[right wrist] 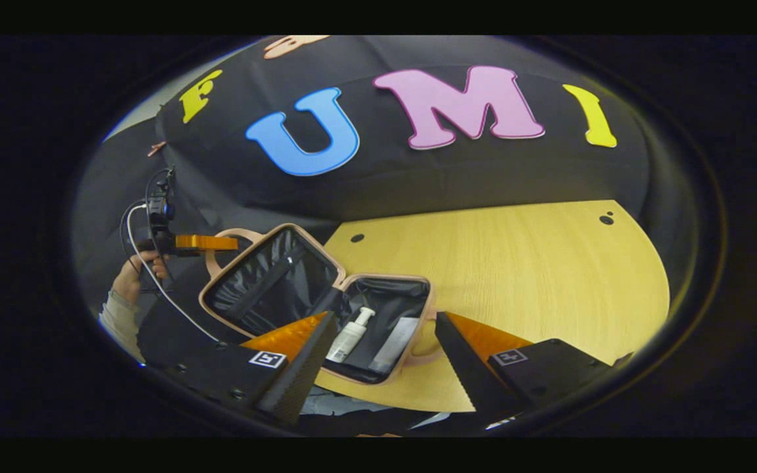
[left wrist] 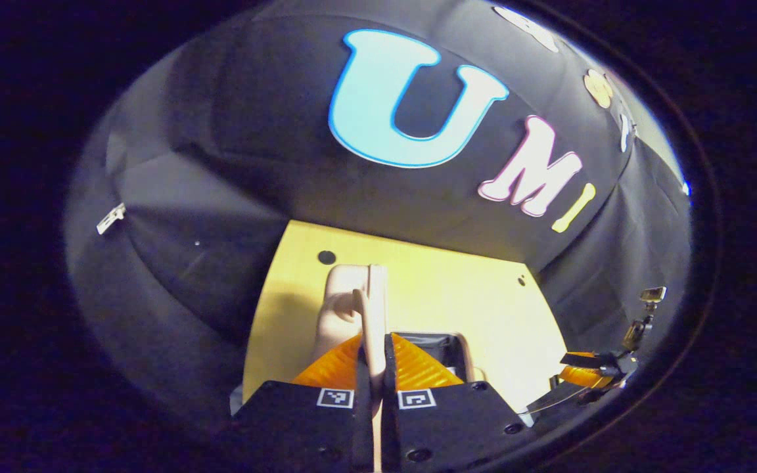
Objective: First open the suitcase, pack the skin care products into it, and then close the suitcase.
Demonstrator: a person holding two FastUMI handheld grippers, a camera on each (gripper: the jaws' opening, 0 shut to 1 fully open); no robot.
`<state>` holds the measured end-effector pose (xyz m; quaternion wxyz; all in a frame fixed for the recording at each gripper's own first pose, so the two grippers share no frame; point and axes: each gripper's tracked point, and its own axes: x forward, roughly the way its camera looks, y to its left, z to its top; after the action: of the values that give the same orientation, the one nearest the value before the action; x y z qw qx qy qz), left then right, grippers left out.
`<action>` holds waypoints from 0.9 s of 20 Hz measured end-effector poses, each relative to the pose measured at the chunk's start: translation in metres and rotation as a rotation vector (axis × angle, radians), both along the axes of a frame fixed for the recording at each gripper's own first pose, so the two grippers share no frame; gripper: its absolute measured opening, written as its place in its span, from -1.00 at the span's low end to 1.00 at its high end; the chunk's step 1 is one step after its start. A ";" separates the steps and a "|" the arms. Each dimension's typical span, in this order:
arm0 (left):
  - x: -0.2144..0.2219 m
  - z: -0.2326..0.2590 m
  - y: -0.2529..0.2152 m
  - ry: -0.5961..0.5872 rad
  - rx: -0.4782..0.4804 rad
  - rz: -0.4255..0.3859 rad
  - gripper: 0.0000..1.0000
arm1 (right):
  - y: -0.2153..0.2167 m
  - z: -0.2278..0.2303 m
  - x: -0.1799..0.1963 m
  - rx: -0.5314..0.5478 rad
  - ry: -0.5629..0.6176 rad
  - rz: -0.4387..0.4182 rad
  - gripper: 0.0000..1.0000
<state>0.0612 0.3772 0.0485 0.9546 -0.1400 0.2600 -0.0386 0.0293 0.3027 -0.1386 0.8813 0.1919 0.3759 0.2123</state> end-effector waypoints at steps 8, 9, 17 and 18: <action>0.043 -0.078 -0.215 -0.011 -0.100 -0.253 -0.80 | -0.088 0.003 -0.014 -0.011 -0.019 -0.160 0.93; 0.046 -0.103 -0.232 0.018 -0.095 -0.257 -0.80 | -0.106 0.004 -0.014 -0.012 -0.022 -0.194 0.93; 0.069 -0.277 -0.325 0.223 0.118 -0.243 -0.79 | -0.216 0.001 -0.047 -0.085 -0.045 -0.358 0.94; 0.071 -0.284 -0.326 0.226 0.152 -0.241 -0.77 | -0.227 0.000 -0.050 -0.089 -0.050 -0.369 0.93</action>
<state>0.1321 0.0516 -0.2351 0.9157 -0.0386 0.3825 -0.1170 -0.0210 0.0755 -0.1388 0.9221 0.2132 0.3212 0.0348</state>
